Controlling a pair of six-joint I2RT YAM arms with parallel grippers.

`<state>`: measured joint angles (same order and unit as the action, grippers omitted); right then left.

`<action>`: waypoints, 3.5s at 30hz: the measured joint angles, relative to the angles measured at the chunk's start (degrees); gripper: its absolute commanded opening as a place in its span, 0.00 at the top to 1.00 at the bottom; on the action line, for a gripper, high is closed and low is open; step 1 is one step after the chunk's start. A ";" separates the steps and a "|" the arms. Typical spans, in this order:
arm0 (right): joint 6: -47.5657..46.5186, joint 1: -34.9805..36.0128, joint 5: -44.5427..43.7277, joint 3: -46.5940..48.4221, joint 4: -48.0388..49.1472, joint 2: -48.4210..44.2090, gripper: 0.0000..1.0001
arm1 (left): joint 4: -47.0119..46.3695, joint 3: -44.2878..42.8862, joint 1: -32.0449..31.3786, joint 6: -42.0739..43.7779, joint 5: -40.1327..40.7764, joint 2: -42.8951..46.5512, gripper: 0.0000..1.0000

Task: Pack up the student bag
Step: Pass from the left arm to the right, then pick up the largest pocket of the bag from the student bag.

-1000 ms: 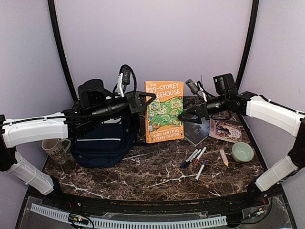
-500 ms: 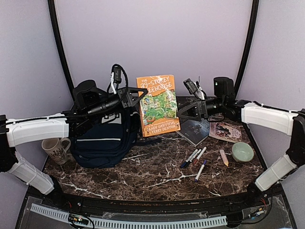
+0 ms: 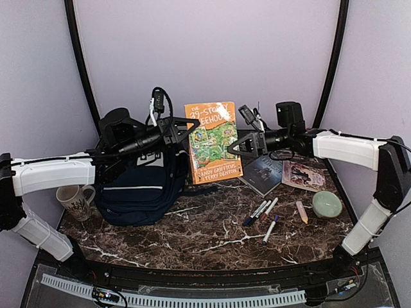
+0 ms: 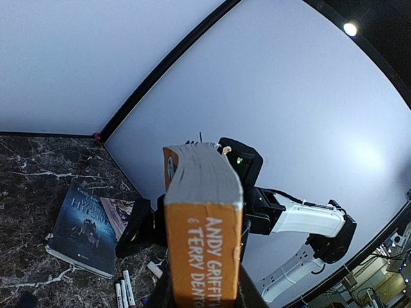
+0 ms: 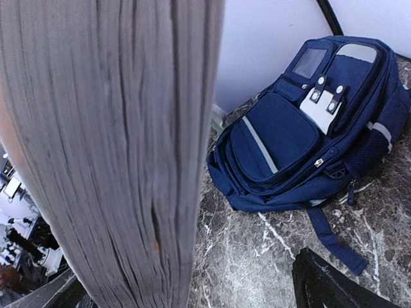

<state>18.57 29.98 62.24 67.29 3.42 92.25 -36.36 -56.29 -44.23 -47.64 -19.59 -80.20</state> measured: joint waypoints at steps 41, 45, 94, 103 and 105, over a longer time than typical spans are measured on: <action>22.25 1.42 4.37 -5.29 14.64 -0.94 1.00 | 3.52 1.16 2.43 1.75 2.78 -1.51 0.49; 20.76 -1.01 4.55 -5.33 12.35 -0.96 1.00 | 14.67 -2.14 3.63 7.19 3.15 -1.66 0.22; -17.11 -18.64 -9.33 -21.57 -14.56 -18.88 1.00 | 86.99 -28.55 -4.96 51.10 30.82 -32.50 1.00; -16.79 -18.64 -9.31 -21.57 -14.49 -18.88 1.00 | 81.99 -40.74 -7.69 47.06 25.88 -36.13 1.00; -16.72 -18.64 -9.33 -21.57 -14.45 -18.88 1.00 | 81.53 -42.21 -7.69 46.75 25.44 -36.28 1.00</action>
<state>1.85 11.33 52.90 45.71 -11.03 73.36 45.17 -98.50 -51.92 -0.89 5.85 -116.49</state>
